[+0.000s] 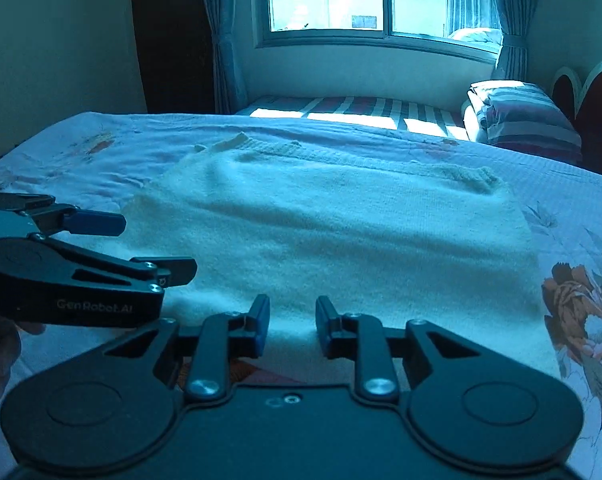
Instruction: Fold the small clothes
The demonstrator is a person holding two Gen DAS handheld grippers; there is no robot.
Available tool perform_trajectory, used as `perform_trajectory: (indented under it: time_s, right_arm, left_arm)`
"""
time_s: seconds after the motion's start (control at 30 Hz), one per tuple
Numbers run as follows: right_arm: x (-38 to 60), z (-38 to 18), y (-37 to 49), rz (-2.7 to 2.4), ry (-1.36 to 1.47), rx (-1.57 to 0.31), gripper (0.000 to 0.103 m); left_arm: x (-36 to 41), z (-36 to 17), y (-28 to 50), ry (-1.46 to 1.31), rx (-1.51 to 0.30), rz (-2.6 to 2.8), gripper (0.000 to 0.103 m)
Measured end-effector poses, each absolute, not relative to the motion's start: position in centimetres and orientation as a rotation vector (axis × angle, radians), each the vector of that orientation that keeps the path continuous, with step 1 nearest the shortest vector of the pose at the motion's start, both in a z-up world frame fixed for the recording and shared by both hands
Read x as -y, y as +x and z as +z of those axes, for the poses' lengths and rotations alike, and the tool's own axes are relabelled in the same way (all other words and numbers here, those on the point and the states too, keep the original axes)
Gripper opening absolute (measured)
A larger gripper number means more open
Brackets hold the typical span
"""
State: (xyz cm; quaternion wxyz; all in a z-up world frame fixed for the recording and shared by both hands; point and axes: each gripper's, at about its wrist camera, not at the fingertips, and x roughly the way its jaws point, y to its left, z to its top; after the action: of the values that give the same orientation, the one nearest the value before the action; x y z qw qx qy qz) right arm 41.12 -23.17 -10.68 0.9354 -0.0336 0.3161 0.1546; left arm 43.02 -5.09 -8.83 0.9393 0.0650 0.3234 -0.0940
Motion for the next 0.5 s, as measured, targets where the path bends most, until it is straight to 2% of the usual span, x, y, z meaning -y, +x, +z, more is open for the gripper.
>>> perform_trajectory:
  time_s: [0.03, 0.1, 0.13, 0.23, 0.33, 0.43, 0.5]
  right_arm:
    - [23.1, -10.7, 41.2, 0.32, -0.061, -0.643, 0.027]
    - [23.0, -10.8, 41.5, 0.335, -0.034, -0.657, 0.017]
    - [23.0, -11.3, 41.8, 0.335, -0.022, -0.685, 0.016]
    - [22.7, -12.4, 41.1, 0.345, -0.102, -0.685, 0.017]
    - [23.4, -11.3, 40.3, 0.326, -0.097, -0.656, 0.026]
    - [24.6, -10.9, 40.7, 0.319, -0.024, -0.661, 0.023]
    - [24.9, -11.9, 41.5, 0.31, -0.019, -0.723, 0.021]
  left_arm:
    - [5.4, -9.1, 43.2, 0.138, -0.669, -0.182, 0.081]
    - [5.6, -10.5, 44.1, 0.134, -0.739, -0.199, 0.081]
    - [5.5, -11.1, 44.0, 0.13, -0.747, -0.204, 0.081]
    - [5.9, -10.8, 42.4, 0.165, -0.702, -0.2, 0.081]
    - [6.2, -9.7, 41.6, 0.112, -0.653, -0.201, 0.081]
    - [7.0, -10.9, 42.8, 0.095, -0.72, -0.196, 0.081]
    - [7.0, -11.7, 42.6, 0.119, -0.691, -0.202, 0.082]
